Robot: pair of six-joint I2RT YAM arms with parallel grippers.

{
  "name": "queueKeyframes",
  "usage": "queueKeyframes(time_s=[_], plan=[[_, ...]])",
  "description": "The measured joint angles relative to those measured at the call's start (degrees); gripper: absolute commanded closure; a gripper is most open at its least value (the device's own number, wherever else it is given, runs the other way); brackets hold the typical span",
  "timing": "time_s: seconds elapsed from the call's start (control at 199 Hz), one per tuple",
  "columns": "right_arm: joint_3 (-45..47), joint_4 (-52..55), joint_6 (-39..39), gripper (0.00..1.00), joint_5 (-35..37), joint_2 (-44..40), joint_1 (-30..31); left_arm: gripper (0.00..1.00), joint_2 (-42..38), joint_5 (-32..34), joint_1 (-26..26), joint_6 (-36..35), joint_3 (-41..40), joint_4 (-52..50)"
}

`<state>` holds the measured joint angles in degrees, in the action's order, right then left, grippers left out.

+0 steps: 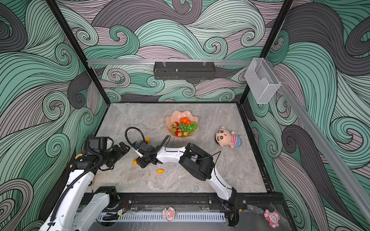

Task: Arrange fruit in a fruit bowl
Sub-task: Pick up the fruit from the middle-left of the table.

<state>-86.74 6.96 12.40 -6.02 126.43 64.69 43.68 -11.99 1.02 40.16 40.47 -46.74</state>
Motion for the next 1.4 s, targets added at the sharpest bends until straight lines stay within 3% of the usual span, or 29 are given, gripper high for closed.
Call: queueKeyframes(time_s=[0.473, 0.789, 1.202, 1.403], plan=[[-0.02, 0.13, 0.39, 0.6, -0.46, 0.02, 0.0, 0.02, -0.04, -0.09, 0.0, -0.02, 0.0, 0.02], [3.72, -1.2, 1.55, 0.62, -0.44, -2.16, 0.0, 0.02, -0.39, -2.89, 0.09, -0.11, -0.11, 1.68], [17.46, -2.97, 3.5, 0.64, 0.04, -14.93, -0.02, 0.03, 1.16, -7.67, -0.5, -0.94, -0.9, 3.19], [26.05, -3.5, 4.37, 0.64, 1.73, -25.51, -0.11, 0.03, 4.2, -7.98, -5.44, -0.59, -1.7, 5.33]])
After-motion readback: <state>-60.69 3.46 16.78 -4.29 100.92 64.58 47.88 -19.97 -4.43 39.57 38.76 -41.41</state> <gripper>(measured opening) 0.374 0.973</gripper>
